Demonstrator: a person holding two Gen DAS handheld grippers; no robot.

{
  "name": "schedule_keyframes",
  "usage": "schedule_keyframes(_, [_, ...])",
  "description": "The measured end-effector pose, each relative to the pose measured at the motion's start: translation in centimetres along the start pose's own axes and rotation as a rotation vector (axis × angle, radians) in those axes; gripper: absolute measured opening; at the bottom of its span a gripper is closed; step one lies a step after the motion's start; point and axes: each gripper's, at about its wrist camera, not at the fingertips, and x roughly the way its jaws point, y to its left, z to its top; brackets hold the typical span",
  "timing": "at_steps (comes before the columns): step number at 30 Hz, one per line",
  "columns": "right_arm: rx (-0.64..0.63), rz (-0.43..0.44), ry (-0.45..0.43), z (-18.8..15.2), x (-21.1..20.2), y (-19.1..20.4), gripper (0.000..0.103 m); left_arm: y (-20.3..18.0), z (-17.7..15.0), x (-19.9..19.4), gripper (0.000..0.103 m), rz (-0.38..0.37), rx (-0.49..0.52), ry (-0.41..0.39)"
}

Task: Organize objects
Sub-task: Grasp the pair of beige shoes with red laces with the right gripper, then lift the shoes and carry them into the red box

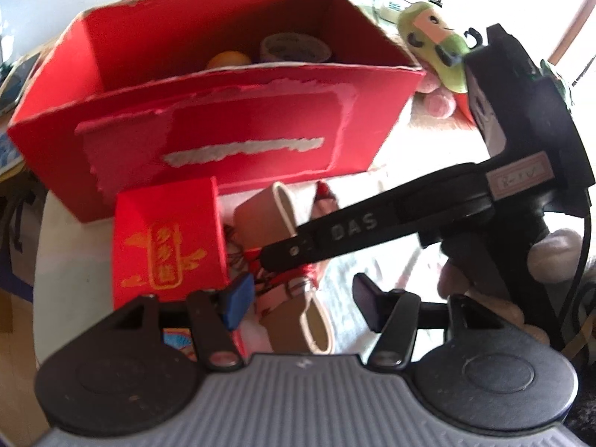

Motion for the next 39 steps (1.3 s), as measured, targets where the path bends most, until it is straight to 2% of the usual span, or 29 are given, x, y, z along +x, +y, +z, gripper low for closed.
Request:
schedule_keyframes(4, [0.012,0.01,0.009,0.3,0.3,-0.1,0.038,-0.5,0.5,1.4,0.06,0.017,0.031,0.038])
schedule_keyframes(7, [0.023,0.012,-0.001,0.4,0.4,-0.2,0.037,-0.3,0.5,2.3,0.054,0.012,0.021,0.072])
schedule_keyframes(13, [0.024,0.037,0.008,0.7,0.8,-0.1,0.036,0.3,0.4,3.7,0.052,0.052,0.01,0.089])
schedule_keyframes(16, [0.022,0.038,0.011,0.8,0.8,-0.1,0.03,1.0,0.2,4.6,0.051,0.065,-0.012,0.111])
schedule_keyframes(19, [0.042,0.041,0.015,0.7,0.8,-0.2,0.026,0.8,0.2,4.8,0.049,0.07,0.0,0.111])
schedule_keyframes(27, [0.057,0.03,0.001,0.4,-0.3,-0.4,0.026,0.0,0.5,4.7,0.046,0.065,0.044,0.109])
schedule_keyframes(32, [0.08,0.025,-0.049,0.2,-2.0,-0.8,0.026,-1.0,1.2,4.2,0.045,0.04,0.089,0.087])
schedule_keyframes(39, [0.11,-0.01,-0.173,-0.6,-5.9,-1.0,0.026,-3.2,2.6,3.0,0.045,-0.023,0.192,0.026])
